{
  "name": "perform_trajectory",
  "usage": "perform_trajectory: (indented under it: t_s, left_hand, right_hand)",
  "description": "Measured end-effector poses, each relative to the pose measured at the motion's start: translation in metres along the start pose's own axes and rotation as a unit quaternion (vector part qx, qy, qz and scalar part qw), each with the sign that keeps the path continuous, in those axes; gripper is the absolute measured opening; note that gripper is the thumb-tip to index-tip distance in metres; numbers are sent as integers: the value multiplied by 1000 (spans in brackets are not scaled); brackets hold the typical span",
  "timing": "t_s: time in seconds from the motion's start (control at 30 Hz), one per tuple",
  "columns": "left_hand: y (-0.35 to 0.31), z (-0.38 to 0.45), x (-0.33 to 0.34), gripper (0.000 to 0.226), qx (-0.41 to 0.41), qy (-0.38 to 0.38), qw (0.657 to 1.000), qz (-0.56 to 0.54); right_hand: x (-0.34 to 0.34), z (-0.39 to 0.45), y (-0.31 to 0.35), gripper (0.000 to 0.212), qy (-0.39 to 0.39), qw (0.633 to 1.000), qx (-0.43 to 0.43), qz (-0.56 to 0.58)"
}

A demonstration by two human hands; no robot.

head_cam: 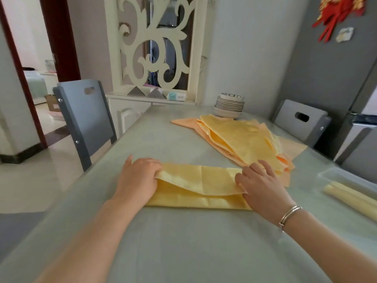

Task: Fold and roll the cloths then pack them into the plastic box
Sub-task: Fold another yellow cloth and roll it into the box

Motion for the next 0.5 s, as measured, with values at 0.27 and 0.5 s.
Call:
perform_trajectory:
  t_s: [0.27,0.5]
  left_hand:
    - [8,-31,-4,58,-19,9,1000,-3]
    - [11,-44,-3,66,-47,81,996,6]
  right_hand:
    - [-3,-30,-34,35,20,990,136,34]
    - [-2,-47,-47,15,38,954,216,204]
Point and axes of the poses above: each hand's wrist, its own z-axis towards the middle knuckle, its own x-axis out of the palm, y = z × x, the point moved 3 cm from there along z, towards the middle knuckle, and after that the axes turned 1 degree about -x, right-handed, at the moved point
